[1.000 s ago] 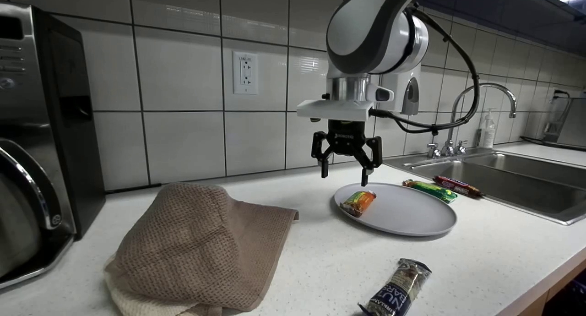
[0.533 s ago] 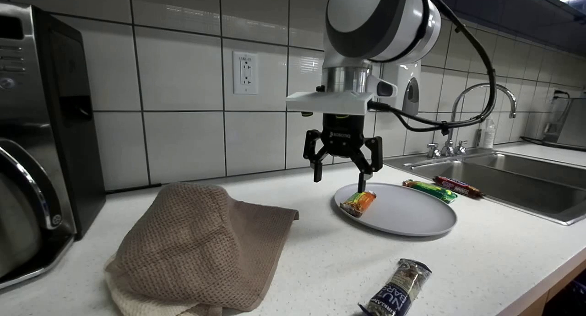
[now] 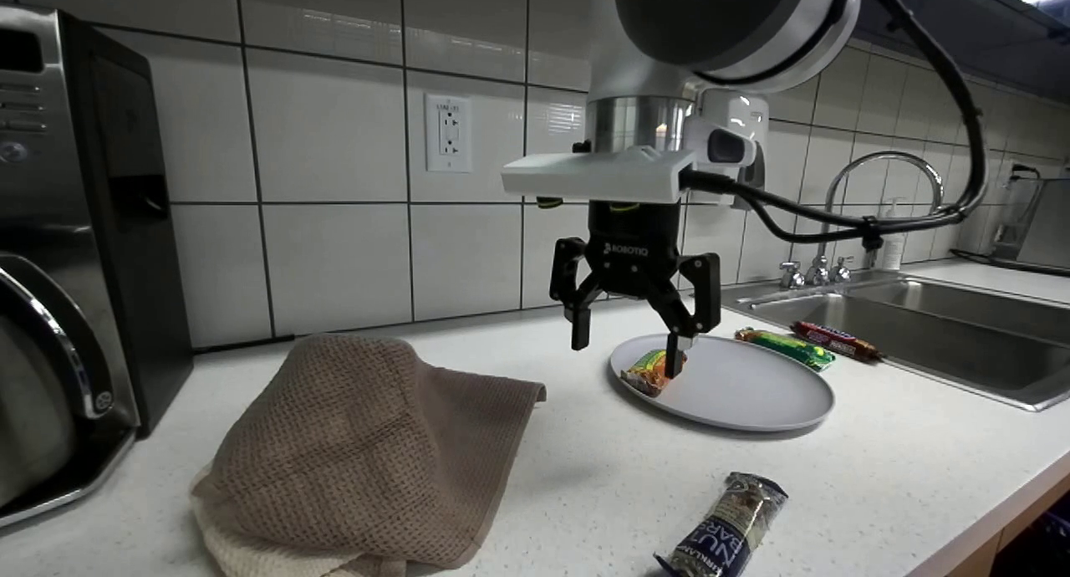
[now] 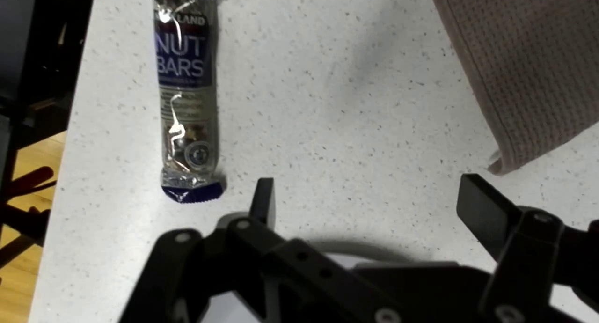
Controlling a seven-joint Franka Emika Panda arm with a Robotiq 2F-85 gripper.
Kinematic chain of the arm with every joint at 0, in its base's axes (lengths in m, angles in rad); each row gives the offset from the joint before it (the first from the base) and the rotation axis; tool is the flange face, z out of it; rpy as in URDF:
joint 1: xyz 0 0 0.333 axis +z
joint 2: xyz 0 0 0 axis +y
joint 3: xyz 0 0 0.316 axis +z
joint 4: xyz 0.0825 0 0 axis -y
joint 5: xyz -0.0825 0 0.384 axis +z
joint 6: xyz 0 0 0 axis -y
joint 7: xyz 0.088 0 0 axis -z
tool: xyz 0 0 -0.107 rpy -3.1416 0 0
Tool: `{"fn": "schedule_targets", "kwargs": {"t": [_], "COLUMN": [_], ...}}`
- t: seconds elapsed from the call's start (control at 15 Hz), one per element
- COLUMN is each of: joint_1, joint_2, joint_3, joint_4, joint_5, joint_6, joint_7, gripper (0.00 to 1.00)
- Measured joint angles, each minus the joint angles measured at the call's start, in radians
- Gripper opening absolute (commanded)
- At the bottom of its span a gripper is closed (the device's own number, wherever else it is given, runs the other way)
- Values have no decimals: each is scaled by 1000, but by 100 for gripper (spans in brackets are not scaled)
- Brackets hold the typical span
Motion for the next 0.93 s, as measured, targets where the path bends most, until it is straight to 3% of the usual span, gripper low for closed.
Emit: {"fn": "schedule_targets", "kwargs": {"t": [0.93], "joint_1": [2], "joint_2": [-202], "joint_3": [108], "joint_4": [-251], "joint_5": [26], "joint_6": [47], "joint_7": [188], "gripper": [100]}}
